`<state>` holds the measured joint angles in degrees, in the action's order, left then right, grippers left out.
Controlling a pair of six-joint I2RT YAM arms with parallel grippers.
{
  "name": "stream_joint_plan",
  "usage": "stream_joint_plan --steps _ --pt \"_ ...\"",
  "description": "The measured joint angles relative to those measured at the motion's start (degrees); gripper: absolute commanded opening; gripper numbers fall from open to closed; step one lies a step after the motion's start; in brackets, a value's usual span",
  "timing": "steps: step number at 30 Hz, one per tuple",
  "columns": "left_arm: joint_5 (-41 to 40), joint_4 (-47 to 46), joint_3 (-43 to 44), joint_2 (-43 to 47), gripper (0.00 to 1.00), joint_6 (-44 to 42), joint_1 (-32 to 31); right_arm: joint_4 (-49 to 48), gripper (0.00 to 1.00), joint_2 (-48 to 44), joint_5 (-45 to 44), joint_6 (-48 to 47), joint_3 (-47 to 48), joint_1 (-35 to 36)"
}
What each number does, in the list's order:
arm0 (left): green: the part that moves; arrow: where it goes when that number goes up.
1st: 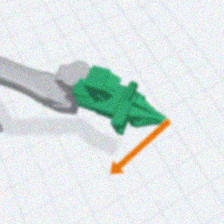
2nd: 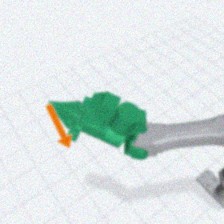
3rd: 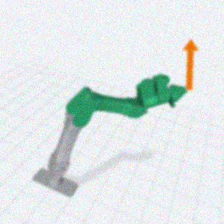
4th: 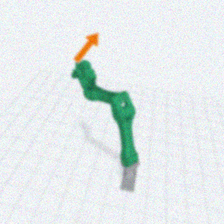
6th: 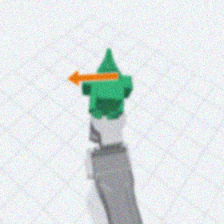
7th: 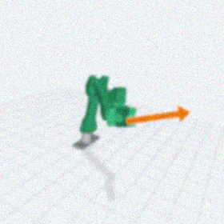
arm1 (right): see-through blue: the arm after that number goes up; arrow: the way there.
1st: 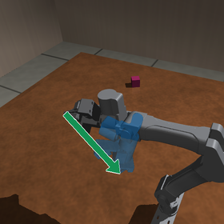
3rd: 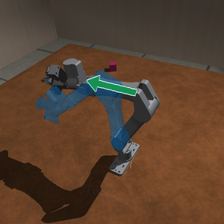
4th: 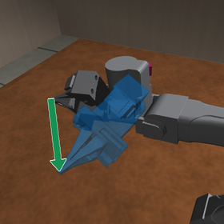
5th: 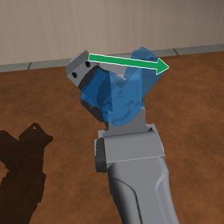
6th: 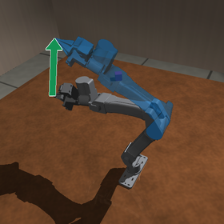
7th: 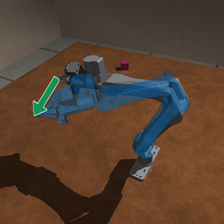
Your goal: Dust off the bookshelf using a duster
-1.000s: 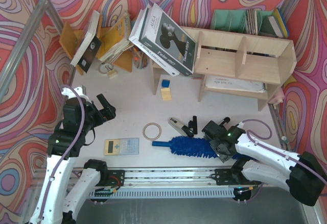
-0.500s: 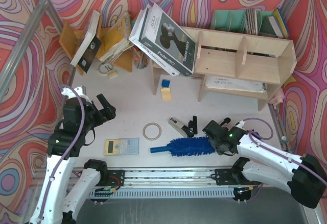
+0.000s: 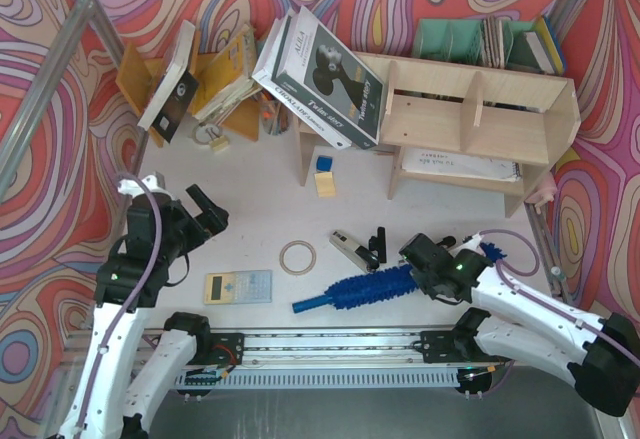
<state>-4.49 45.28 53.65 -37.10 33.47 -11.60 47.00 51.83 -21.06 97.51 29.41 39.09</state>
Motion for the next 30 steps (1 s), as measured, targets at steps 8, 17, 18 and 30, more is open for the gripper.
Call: stream_joint_plan --steps 8,17,18,30 --pt "1.05 1.20 -4.17 1.49 0.98 14.62 -8.09 0.07 0.00 -1.05 -0.35 -0.02 1.22 0.02" --pt "1.27 -4.48 -4.26 -7.93 0.98 12.46 -26.43 0.52 0.00 -3.04 -2.58 -0.15 3.28 0.02" --pt "1.33 -5.51 -4.37 -9.25 0.98 11.72 -28.39 0.61 0.00 -3.34 -2.73 -0.17 3.28 0.02" --pt "1.18 -14.73 -4.48 -28.94 0.96 -0.33 -47.17 1.88 0.00 -6.58 -4.63 0.07 3.76 0.02"
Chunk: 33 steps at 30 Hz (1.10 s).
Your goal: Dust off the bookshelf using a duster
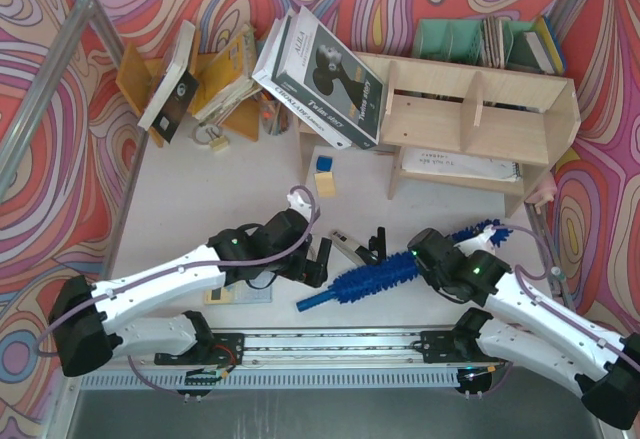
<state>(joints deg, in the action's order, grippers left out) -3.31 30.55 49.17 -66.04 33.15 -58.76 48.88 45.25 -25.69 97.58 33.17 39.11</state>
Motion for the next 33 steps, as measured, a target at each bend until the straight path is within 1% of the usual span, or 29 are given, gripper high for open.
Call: stream_joint_plan --steps 9,16,18,25,33 --pt "1.49 -6.75 -0.22 -5.33 0.92 -6.67 -3.37 0.37 0.00 -0.87 -1.86 -0.20 2.14 0.00" --pt "2.10 -9.84 -1.31 -8.72 0.86 -10.29 -5.18 0.28 0.00 -0.70 -3.10 -0.48 4.22 0.00" --pt "2.25 -10.23 -1.95 -9.01 0.84 -10.93 -5.46 0.20 0.00 -0.50 -3.52 -0.52 4.85 0.00" --pt "1.84 -11.15 -3.23 -10.01 0.72 -11.85 -6.75 -0.09 0.00 -0.50 -4.11 -0.72 5.25 0.00" --pt "-0.72 -12.33 -3.19 -14.45 0.67 -12.92 -7.10 -0.28 0.00 -0.07 -4.09 -1.62 5.99 0.00"
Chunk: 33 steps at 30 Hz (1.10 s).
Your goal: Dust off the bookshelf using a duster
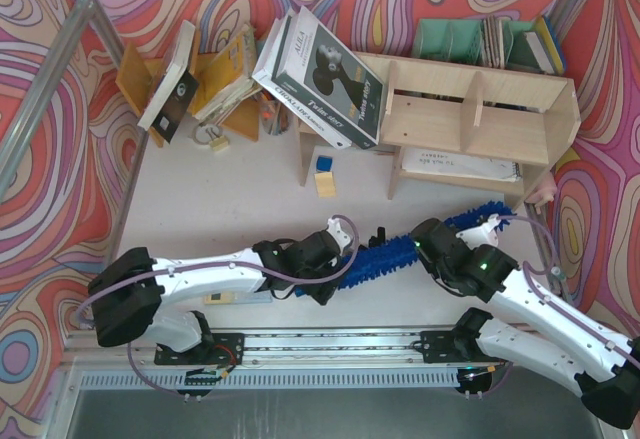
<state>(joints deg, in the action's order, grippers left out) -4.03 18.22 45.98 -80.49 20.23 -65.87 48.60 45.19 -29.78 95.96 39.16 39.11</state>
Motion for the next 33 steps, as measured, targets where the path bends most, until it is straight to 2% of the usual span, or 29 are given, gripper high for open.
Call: stream_joint_plan --steps 4,11,14,17,21,28,30,33 --pt "-1.33 -1.03 0.00 -1.16 0.65 -0.57 -0.07 -0.50 0.00 0.00 0.02 -0.26 0.33 0.00" --pt "-2.34 -2.56 0.33 -2.21 0.56 -1.18 -0.09 -1.03 0.00 0.00 0.00 -0.79 0.57 0.00" --pt "-2.43 -3.19 0.33 -2.58 0.46 -1.25 -0.11 -1.11 0.00 0.00 -0.13 -1.07 0.79 0.00" --pt "-1.66 -3.08 0.33 -2.80 0.30 -2.84 -0.44 -1.57 0.00 0.00 -0.79 -1.07 1.20 -0.02" --pt "1.53 -2.73 0.42 -2.80 0.17 -6.38 -3.13 -5.07 0.00 0.00 -1.46 -1.05 1.64 -0.07" --pt "-1.25 1.42 2.19 -1.46 0.05 -5.70 -4.48 -5.42 0.00 -0.02 -1.42 -1.42 1.70 -0.02" --pt "-2.45 3.21 3.06 -0.50 0.03 -5.40 -5.44 -5.03 0.09 -0.13 -1.51 -1.42 1.70 -0.02" --pt "-4.28 5.92 4.90 0.22 0.00 -5.03 -7.15 -3.98 0.15 -0.46 -1.73 -1.22 1.73 -0.02"
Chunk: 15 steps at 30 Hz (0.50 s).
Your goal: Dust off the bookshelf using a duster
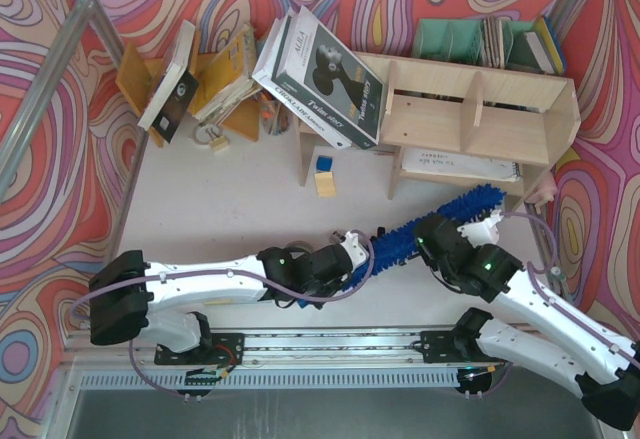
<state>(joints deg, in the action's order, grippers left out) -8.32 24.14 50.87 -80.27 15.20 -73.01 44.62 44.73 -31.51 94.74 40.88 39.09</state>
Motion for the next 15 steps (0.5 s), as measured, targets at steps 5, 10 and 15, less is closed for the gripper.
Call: stream_joint_plan --steps 5,10,15 --pt "-3.41 4.90 4.24 0.02 0.00 0.02 -3.63 2.10 0.32 -1.11 -0.66 0.61 0.00 0.00" --pt "-6.27 5.77 7.65 0.04 0.00 0.24 -5.92 4.28 0.56 -2.62 -1.20 0.37 0.35 0.02" --pt "-9.51 6.14 8.02 1.49 0.00 0.63 -6.10 5.40 0.74 -3.15 -2.95 -3.19 4.28 0.02"
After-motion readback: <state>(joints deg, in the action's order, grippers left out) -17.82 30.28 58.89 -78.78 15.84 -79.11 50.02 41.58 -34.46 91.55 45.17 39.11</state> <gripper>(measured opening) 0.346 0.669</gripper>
